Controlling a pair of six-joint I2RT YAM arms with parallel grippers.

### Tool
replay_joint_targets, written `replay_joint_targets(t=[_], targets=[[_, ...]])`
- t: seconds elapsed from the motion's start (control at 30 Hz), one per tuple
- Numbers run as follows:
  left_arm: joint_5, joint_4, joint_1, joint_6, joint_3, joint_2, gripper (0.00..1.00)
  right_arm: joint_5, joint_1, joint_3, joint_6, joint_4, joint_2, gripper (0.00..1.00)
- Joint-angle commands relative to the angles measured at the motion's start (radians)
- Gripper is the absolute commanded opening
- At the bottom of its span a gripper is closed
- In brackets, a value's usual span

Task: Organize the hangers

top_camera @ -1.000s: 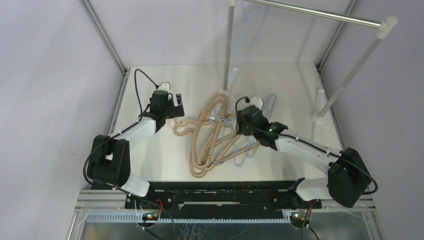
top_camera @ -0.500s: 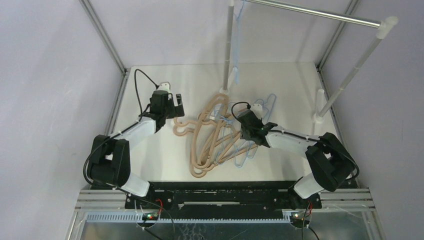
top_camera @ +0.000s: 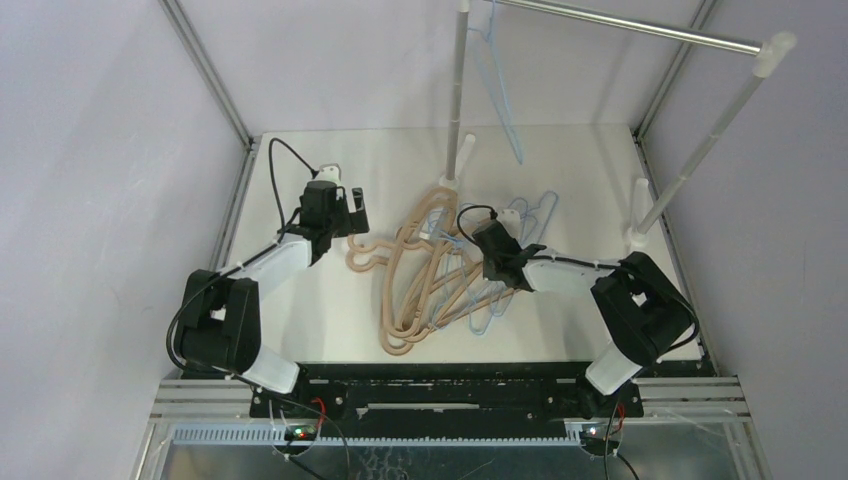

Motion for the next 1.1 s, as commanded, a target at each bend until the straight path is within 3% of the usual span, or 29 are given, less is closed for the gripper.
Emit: replay_joint_targets(t=[0.0,0.33,0.57,0.87,1.07], targets=[[0.011,0.025,-0.007,0.002,0.033,-0.014,0.99,0.023,0.001,0.042,-0.004,0.025,-0.026,0.00],[0.004,0.025,-0.007,0.002,0.029,-0.024,1.00,0.037,0.015,0.003,0.016,-0.011,-0.282,0.00],[0.009,0.025,-0.007,-0.002,0.029,-0.023,1.00,0.068,-0.060,-0.013,0.033,-0.031,-0.534,0.00],[0.025,0.027,-0.008,-0.010,0.028,-0.024,1.00,-0.068,-0.246,0.008,0.031,0.024,-0.675,0.00],[0.018,0.030,-0.008,-0.009,0.022,-0.031,0.99,-0.399,-0.274,0.058,0.010,0.192,-0.661,0.00]])
